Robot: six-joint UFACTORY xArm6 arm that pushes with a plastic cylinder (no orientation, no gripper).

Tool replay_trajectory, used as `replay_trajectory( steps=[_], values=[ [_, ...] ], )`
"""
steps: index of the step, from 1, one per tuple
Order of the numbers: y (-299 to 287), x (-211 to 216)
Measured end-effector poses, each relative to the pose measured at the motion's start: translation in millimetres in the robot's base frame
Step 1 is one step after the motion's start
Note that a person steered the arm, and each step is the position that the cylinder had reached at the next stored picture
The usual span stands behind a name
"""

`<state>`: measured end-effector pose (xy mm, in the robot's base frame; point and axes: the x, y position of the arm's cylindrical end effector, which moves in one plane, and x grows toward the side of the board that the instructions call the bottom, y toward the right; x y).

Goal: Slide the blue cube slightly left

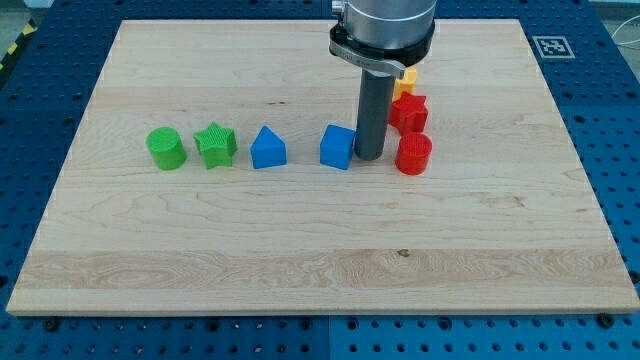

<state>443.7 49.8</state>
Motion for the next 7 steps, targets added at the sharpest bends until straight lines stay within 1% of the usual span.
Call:
replay_trajectory(
  steps=[2,7],
  values=[
    [-12,0],
    [-18,-1]
  ],
)
